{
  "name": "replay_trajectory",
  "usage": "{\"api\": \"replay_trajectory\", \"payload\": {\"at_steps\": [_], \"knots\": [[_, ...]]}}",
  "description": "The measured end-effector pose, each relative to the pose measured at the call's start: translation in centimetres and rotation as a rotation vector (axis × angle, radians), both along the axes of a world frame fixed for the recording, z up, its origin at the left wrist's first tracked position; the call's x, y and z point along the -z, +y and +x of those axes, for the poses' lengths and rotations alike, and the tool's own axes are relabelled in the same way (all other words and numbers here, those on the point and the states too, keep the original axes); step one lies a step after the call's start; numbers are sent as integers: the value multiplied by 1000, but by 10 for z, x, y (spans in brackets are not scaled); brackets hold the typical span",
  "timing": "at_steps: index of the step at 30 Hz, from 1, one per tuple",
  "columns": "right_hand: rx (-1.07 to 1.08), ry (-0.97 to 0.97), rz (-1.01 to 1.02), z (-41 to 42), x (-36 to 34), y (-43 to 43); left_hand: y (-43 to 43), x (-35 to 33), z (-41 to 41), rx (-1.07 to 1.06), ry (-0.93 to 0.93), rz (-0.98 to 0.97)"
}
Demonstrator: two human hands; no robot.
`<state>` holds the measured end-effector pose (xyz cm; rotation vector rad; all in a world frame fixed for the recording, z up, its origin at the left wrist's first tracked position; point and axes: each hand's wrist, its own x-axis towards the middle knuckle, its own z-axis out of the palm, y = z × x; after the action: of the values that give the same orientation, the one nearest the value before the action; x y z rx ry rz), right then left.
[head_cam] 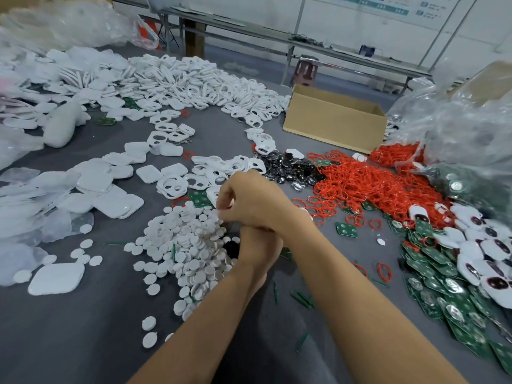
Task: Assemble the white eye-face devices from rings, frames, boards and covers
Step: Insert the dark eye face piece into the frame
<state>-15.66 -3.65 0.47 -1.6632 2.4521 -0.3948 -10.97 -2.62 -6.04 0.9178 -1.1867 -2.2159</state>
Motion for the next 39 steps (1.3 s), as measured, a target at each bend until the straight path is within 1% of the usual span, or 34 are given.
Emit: {"api": "replay_trajectory", "payload": {"at_steps": [1,2,3,5,6,9,12,19,22,31,39], "knots": [[15,-107,-80,-3,-5,8,0,6,-6,25,5,-141],[44,-193,-175,-9,-9,19,4,0,-8,101,22,-232],[85,-241,-273,-16,-12,34,6,0,-7,109,26,-318],[157,-236,-414,-34,-13,66,2,-6,-2,133,61,-208],[183,-209,-432,-40,-12,81,3,-6,-2,132,53,-187],[243,-108,-351,-50,1,110,2,-4,-2,100,66,-185],[230,-25,-313,-52,10,114,2,-4,-1,92,77,-177],[228,43,-264,-50,13,108,2,1,-3,108,89,-206],[263,21,-263,-50,13,107,2,0,-3,119,104,-202],[339,-155,-345,-50,16,108,1,2,-4,183,160,-151],[391,-229,-320,-49,16,106,2,2,-3,193,144,-199]]}}
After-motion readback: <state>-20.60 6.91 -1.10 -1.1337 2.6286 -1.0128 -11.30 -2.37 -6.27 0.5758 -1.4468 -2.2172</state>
